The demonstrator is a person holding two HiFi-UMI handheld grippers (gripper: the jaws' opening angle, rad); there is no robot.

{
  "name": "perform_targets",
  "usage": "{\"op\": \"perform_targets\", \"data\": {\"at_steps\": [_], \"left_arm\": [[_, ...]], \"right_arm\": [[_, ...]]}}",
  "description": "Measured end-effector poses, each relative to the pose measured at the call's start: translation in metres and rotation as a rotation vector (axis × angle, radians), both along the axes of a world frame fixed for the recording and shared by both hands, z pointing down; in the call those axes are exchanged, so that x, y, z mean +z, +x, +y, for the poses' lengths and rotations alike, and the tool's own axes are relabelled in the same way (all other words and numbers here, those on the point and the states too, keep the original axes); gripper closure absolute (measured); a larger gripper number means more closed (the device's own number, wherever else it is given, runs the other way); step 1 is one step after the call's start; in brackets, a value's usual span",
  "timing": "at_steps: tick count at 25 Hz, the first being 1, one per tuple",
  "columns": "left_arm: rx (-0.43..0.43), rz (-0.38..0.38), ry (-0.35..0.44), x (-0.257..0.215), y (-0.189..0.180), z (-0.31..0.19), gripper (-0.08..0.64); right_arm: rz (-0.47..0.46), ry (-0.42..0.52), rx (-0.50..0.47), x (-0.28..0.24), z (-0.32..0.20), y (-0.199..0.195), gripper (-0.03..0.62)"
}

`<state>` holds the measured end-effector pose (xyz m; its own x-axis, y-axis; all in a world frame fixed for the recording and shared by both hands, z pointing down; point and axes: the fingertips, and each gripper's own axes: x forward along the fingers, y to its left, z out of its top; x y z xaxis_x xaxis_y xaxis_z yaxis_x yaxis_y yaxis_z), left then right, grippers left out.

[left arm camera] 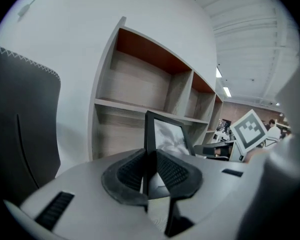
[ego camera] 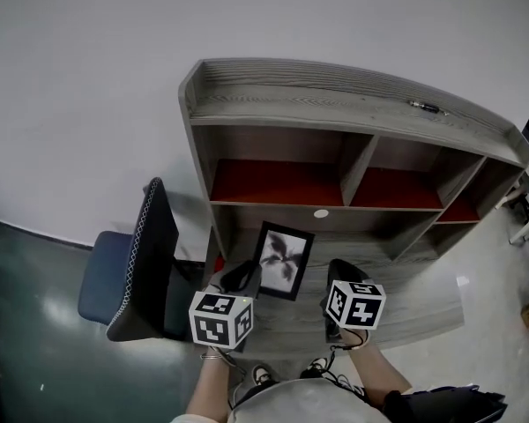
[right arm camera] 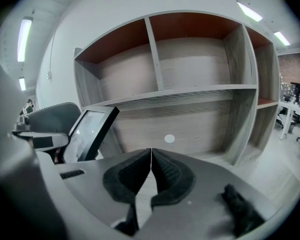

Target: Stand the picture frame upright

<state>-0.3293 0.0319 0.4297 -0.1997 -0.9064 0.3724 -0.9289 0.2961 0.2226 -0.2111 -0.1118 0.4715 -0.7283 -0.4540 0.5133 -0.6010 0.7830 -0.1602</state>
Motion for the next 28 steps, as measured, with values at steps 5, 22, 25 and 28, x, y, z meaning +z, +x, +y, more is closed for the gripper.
{"op": "perform_targets", "data": {"at_steps": [5,22,25,28], "left_arm": [[-0.026,-0.017,0.019,-0.014,-0.009,0.002,0.485],[-0.113,-0.090,0.116,-0.077,-0.034,-0.023,0.485],[-0.138,-0.106,0.126,-0.087,-0.040,-0.029,0.485],[-0.149,-0.131,0.138,-0.098,-0.044,-0.039,0.485]], "right_arm": [[-0.009,0.010,-0.013,-0.008,-0.002,-0.004,0.560],[-0.060,0.060,-0.082,-0.044,-0.012,-0.024,0.560],[-0.074,0.065,-0.091,-0.050,-0.014,-0.028,0.560],[-0.087,0.074,-0.099,-0.057,-0.017,-0.031,0.560]]}}
